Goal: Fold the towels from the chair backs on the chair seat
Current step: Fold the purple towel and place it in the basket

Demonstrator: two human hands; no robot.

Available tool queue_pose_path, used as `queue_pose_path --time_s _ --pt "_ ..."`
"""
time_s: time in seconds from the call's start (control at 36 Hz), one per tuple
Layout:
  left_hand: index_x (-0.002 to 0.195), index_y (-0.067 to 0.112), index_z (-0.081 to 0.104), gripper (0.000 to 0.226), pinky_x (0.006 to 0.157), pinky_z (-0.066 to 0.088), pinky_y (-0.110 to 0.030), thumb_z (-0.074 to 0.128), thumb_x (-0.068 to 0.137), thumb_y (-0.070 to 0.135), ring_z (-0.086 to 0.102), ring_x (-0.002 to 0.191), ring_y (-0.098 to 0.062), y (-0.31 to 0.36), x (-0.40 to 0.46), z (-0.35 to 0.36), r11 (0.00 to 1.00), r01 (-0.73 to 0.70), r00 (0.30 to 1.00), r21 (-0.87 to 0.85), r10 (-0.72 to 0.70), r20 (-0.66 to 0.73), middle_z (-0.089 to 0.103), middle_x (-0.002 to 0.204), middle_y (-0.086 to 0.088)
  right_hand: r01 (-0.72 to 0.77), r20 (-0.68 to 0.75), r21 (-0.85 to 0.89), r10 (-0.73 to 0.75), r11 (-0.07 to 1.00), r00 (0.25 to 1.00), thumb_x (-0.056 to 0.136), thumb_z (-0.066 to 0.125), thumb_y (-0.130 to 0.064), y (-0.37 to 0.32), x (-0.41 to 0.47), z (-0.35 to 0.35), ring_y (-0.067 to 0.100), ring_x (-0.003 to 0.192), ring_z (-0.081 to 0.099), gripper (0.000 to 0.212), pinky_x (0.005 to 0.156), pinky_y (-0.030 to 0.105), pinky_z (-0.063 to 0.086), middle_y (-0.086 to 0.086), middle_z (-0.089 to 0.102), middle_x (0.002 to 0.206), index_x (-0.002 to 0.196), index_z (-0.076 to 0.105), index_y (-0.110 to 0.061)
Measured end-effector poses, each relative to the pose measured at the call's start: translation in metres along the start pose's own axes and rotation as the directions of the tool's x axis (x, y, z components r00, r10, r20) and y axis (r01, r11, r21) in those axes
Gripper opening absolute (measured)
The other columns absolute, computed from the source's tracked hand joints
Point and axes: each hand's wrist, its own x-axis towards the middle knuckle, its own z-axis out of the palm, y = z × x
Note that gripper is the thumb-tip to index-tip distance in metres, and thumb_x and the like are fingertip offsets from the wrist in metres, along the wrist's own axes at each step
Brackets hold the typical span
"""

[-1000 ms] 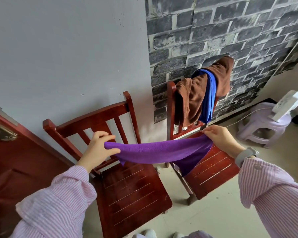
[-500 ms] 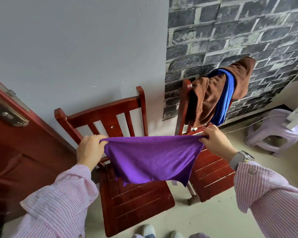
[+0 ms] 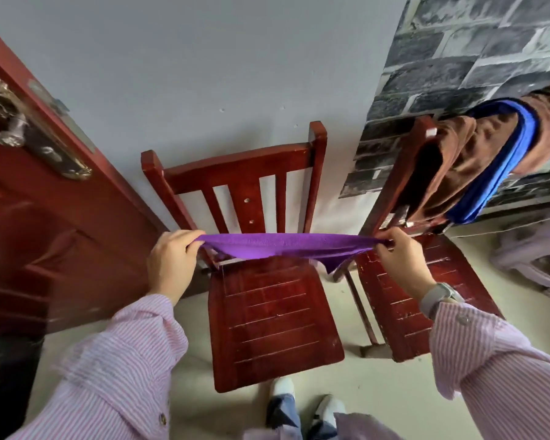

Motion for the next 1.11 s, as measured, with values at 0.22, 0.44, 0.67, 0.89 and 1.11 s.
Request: queue_pose_path --time_s 0.22,0.44,0.67,0.89,1.11 --pt "0.098 0.009 0.072 0.02 0.082 0.048 -0.036 0.067 0.079 0.004 0.061 0.094 -0.028 -0.072 -0.089 0.08 0.993 0.116 0.952 -0.002 -0.111 0.287 0.069 0.103 -0.007 -0.146 0.237 -0.116 0.17 0.982 0.956 0.077 0.06 0.004 0.082 -0.052 0.087 0.032 0.084 0.061 0.011 0.076 0.032 0.043 0.019 0.065 0.088 0.088 0.064 0.001" --pt "0.099 0.012 0.072 0.022 0.082 0.05 -0.038 0.066 0.079 0.006 0.059 0.102 -0.026 -0.128 -0.185 0.166 0.978 0.196 0.783 0.076 -0.203 0.587 0.068 0.107 -0.005 -0.18 0.434 -0.35 0.329 0.919 0.839 0.079 0.06 -0.005 0.179 -0.112 0.182 0.033 0.09 0.061 0.012 0.074 0.034 0.042 0.014 0.066 0.095 0.088 0.067 -0.008" --pt "0.102 0.014 0.071 0.023 0.079 0.051 -0.039 0.063 0.081 0.007 0.055 0.105 -0.026 -0.165 -0.26 0.21 0.96 0.187 0.61 0.209 -0.28 0.741 0.067 0.108 0.001 -0.139 0.563 -0.493 0.436 0.859 0.702 0.081 0.054 -0.003 0.234 -0.155 0.228 0.038 0.089 0.059 0.014 0.075 0.04 0.045 0.018 0.061 0.098 0.091 0.064 -0.003" --pt "0.078 0.014 0.071 0.02 0.067 0.047 -0.04 0.051 0.075 0.014 0.058 0.084 -0.036 -0.173 -0.23 0.235 0.952 0.103 0.631 0.288 -0.287 0.721 0.069 0.077 -0.01 -0.109 0.621 -0.609 0.558 0.785 0.55 0.088 0.042 -0.019 0.239 -0.128 0.249 0.03 0.109 0.056 0.027 0.089 0.035 0.045 0.007 0.062 0.12 0.107 0.062 -0.02" --pt "0.096 0.005 0.067 0.031 0.078 0.049 -0.044 0.045 0.077 0.016 0.059 0.089 -0.039 -0.163 -0.14 0.29 0.989 0.107 0.806 0.101 -0.145 0.574 0.065 0.095 -0.019 -0.085 0.528 -0.448 0.34 0.89 0.778 0.088 0.042 -0.012 0.22 -0.036 0.282 0.039 0.101 0.058 0.026 0.086 0.046 0.047 0.019 0.063 0.11 0.104 0.062 -0.007"
